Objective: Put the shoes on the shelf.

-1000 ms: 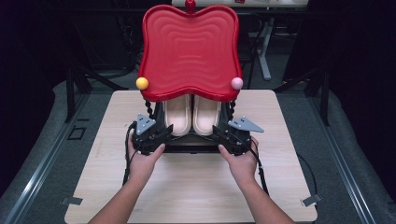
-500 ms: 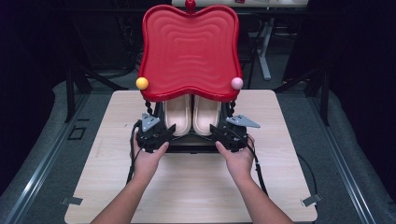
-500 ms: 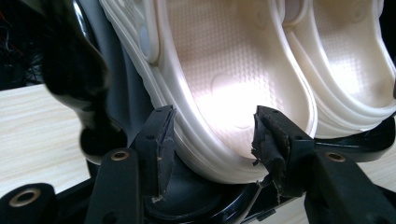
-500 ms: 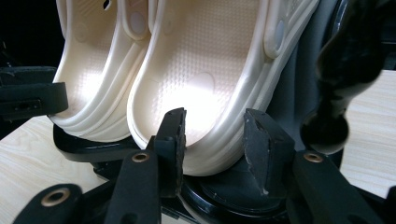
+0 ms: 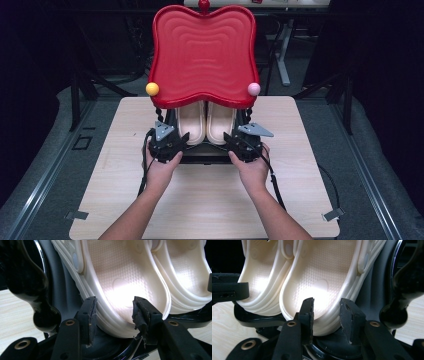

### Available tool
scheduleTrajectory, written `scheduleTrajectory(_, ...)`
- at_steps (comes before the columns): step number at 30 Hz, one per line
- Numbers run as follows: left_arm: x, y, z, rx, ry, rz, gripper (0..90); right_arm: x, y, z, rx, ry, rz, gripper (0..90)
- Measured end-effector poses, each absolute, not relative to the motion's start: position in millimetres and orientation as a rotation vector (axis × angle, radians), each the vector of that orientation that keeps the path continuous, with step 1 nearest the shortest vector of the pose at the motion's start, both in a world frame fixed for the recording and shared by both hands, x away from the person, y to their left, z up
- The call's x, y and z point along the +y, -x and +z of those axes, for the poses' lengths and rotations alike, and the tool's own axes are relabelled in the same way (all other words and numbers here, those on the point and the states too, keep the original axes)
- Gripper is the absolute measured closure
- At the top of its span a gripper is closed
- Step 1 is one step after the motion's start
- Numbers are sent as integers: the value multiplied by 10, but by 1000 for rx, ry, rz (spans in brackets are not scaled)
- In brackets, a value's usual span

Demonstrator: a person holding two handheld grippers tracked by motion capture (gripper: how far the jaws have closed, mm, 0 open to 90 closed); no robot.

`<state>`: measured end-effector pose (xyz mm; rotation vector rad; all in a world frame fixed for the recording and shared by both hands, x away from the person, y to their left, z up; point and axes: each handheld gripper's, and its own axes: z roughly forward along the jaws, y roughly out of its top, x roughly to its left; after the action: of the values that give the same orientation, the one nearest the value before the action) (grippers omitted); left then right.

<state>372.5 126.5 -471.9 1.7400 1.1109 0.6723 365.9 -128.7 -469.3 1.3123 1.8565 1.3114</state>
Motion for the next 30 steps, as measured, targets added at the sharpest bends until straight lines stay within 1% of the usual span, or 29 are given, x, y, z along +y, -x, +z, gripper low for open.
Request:
scheduleTrajectory(3, 1270, -3738, -4714, 1109, -1747, 670, 557, -1269, -3689, -4702, 1850, -1299, 1302, 644)
scheduleTrajectory(7, 1239, -3746, -4701, 1105, -1767, 705, 558, -1253, -3698, -4695, 1860, -1283, 1284, 653)
scheduleTrajectory(20, 1267, -3750, -4698, 1104, -1761, 680, 554, -1261, -3701, -4690, 1863, -1289, 1292, 645)
scheduleTrajectory(23, 1270, -3747, -4699, 1097, -1761, 679, 539, -1271, -3703, -4688, 1867, -1289, 1304, 629)
scheduleTrajectory(30, 1261, -3730, -4698, 1085, -1767, 680, 510, -1273, -3692, -4683, 1874, -1288, 1306, 626)
